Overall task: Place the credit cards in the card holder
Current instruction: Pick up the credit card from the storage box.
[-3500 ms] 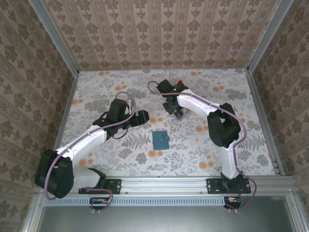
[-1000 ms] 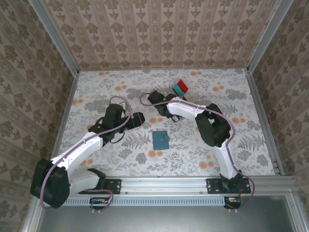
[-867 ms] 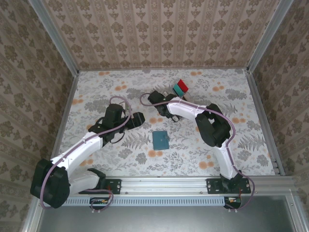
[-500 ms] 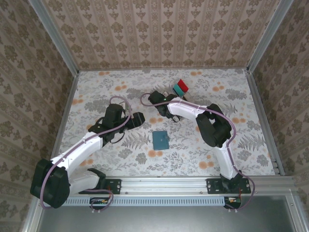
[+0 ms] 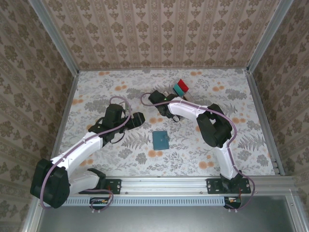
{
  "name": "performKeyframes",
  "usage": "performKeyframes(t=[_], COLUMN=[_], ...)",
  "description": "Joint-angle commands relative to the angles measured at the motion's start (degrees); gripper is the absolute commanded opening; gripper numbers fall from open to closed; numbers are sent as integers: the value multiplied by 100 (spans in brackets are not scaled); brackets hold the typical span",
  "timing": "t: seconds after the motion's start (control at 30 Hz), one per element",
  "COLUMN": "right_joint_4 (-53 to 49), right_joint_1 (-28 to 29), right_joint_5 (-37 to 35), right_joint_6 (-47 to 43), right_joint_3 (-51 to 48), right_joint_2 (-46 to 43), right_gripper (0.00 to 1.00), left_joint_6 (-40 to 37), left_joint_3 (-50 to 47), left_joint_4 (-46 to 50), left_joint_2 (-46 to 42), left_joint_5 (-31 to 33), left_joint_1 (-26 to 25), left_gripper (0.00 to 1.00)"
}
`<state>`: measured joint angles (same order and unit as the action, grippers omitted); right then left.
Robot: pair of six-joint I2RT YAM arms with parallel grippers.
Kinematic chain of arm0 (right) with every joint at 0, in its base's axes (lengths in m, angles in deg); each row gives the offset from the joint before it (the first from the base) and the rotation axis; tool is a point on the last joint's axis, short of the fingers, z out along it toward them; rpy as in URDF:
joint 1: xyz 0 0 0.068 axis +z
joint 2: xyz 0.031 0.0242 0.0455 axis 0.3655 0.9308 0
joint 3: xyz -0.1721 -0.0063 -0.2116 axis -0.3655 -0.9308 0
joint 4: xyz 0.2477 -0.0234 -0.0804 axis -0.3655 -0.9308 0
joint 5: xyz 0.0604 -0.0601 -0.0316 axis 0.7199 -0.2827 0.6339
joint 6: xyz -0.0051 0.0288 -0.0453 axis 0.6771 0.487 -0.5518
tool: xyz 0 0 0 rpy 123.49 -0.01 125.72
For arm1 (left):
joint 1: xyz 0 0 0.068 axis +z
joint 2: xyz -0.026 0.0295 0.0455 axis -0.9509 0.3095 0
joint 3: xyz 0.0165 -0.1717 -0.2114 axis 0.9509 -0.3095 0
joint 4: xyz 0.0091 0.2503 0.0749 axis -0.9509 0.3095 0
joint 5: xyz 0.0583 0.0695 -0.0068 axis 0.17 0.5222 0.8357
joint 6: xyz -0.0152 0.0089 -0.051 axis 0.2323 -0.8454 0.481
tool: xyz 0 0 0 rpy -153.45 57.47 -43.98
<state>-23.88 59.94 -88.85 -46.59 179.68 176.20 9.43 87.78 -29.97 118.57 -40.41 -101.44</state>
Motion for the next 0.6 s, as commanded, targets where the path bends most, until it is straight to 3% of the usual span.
performKeyframes(t=[0.0,0.23,0.57], right_joint_4=[-192,-300,-578], right_joint_1=[-53,-54,-84], right_joint_5=[-29,169,728], right_joint_6=[-14,47,161], right_joint_3=[18,133,266], right_joint_2=[-299,-391,-458], right_gripper=[12,11,2], left_joint_6=[86,87,97], left_joint_3=[-84,-69,-78], left_joint_4=[-96,-97,-89], left_joint_2=[-87,-60,-80], left_joint_5=[-53,-74,-76], left_joint_1=[47,47,47], left_gripper=[86,86,86])
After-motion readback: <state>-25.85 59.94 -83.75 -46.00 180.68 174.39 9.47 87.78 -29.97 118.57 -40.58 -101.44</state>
